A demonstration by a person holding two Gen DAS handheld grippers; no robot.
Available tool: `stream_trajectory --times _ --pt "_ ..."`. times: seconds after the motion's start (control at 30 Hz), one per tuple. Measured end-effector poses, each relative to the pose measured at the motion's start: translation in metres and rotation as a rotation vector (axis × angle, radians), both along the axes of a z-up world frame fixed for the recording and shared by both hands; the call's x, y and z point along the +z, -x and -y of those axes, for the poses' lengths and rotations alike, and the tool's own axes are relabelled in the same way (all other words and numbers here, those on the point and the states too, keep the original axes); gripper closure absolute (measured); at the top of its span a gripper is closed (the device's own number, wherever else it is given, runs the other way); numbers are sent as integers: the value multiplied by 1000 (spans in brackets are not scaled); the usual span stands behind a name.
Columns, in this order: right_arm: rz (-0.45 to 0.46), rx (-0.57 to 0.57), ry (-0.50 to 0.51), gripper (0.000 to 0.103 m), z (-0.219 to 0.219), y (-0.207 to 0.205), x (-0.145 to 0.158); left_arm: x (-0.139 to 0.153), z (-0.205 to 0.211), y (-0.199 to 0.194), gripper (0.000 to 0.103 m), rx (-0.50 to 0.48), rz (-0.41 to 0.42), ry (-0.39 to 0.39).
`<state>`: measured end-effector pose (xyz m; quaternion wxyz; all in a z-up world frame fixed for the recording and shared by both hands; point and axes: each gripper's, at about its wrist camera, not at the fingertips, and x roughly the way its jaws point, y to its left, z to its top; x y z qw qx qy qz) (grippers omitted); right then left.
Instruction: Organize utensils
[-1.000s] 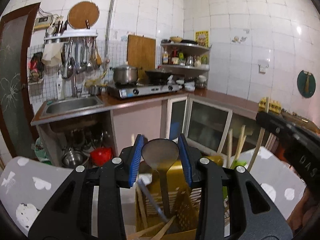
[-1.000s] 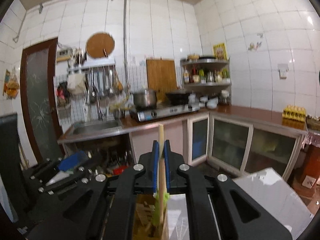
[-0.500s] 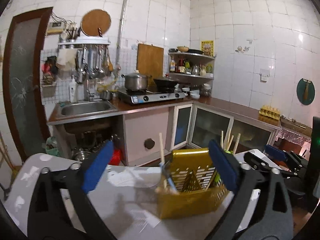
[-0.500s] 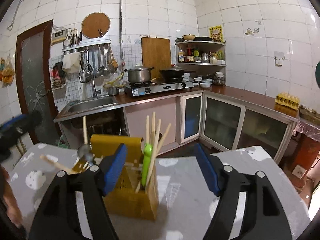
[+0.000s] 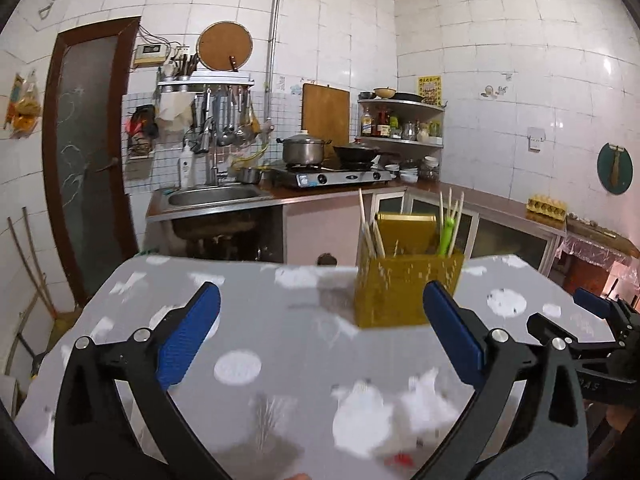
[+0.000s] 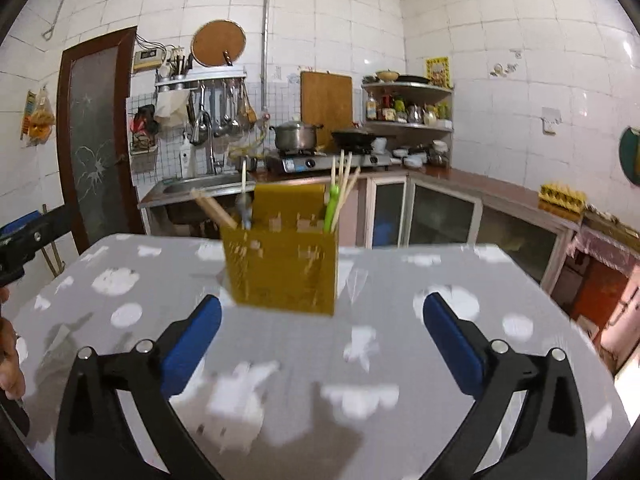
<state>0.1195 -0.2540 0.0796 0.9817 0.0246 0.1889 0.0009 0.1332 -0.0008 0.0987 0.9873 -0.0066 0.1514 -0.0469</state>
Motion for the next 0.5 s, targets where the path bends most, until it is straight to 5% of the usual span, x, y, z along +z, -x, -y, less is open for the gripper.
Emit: stream_trajectory --times 0.5 --pt "24 -14 24 4 -18 69 -48 -76 1 68 5 60 -39 -53"
